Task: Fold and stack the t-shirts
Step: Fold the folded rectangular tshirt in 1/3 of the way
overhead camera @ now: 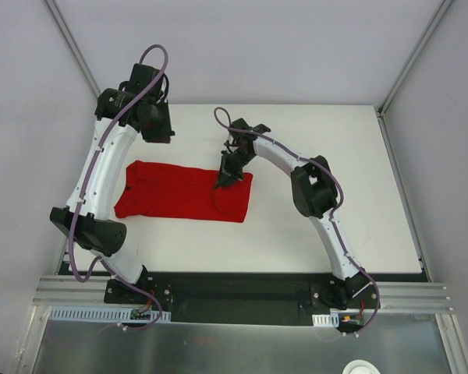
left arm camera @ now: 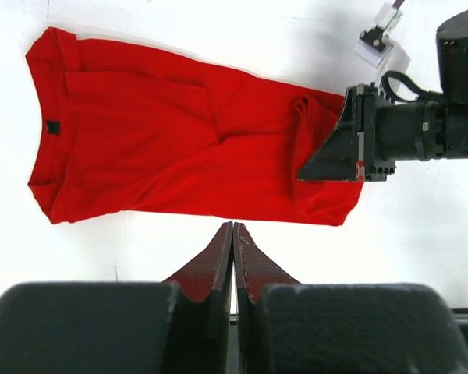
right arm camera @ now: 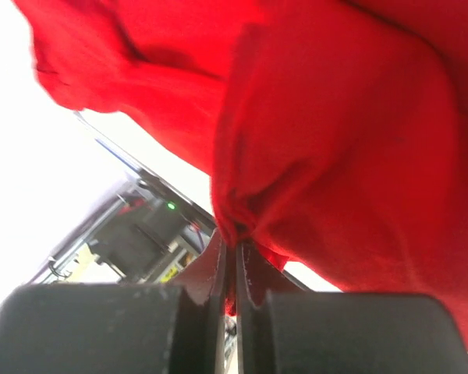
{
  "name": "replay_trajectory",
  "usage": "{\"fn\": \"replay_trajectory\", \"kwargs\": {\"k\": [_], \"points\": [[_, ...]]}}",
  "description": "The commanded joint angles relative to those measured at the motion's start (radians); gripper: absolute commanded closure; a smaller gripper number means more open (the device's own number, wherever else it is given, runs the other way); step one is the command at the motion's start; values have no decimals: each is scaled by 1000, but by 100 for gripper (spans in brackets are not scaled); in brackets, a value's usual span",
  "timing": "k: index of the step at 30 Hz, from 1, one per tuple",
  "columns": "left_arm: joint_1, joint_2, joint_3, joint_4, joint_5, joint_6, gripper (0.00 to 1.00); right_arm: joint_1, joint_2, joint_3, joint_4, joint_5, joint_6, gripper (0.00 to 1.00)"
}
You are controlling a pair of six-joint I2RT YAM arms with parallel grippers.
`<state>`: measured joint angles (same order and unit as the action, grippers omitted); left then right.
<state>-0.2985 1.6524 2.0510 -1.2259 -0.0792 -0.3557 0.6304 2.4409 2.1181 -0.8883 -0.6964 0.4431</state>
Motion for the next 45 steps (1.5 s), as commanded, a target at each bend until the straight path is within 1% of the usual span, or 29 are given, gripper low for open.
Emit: {"fn": "replay_trajectory", "kwargs": {"k": [1,7,17,19,20,21,22,23,24,25,26,27,30,32,36,38,40,42,43,44,45], "points": [[-13,6,29,-30,35,-17,100,8,-14,66,72,-11,57,99],[-22,17,31,-34,42,-16,100,17,35,60,101,-46,69,100],[-25,40,41,-24,73,-16,100,57,56,43,107,-71,69,99],[-25,43,40,-23,76,-17,100,57,70,37,106,-80,72,86],[-25,44,41,-23,76,-16,100,57,75,36,104,-93,74,76],[-25,43,41,-23,78,-17,100,58,78,37,106,-100,66,64],[-25,44,41,-21,76,-16,100,58,73,37,98,-101,59,47],[-25,46,40,-21,78,-17,100,58,61,25,98,-80,49,38],[-25,46,38,-20,78,-17,100,58,25,19,97,-66,31,23],[-25,47,43,-18,76,-17,100,57,3,11,97,-52,23,14],[-27,49,41,-17,106,-20,100,55,-18,2,95,-28,14,5],[-28,50,40,-14,111,-20,100,54,-43,-1,86,-11,0,0],[-54,63,25,0,137,-16,100,29,-185,-46,66,63,-38,0],[-77,76,-15,18,151,-8,100,0,-241,-79,42,116,-70,0],[-160,147,-100,55,193,18,100,-63,-368,-142,-9,182,-127,0],[-177,179,-146,94,222,29,100,-87,-388,-155,-26,205,-164,0],[-189,236,-184,111,283,41,100,-92,-385,-181,-67,224,-181,0],[-198,274,-206,120,297,49,100,-89,-363,-233,-75,206,-195,0],[-205,302,-227,124,302,52,97,-81,-349,-266,-101,207,-204,0],[-208,305,-247,135,294,49,84,-75,-342,-286,-107,228,-208,0],[-208,299,-268,156,286,46,78,-67,-335,-303,-107,233,-227,0]]}}
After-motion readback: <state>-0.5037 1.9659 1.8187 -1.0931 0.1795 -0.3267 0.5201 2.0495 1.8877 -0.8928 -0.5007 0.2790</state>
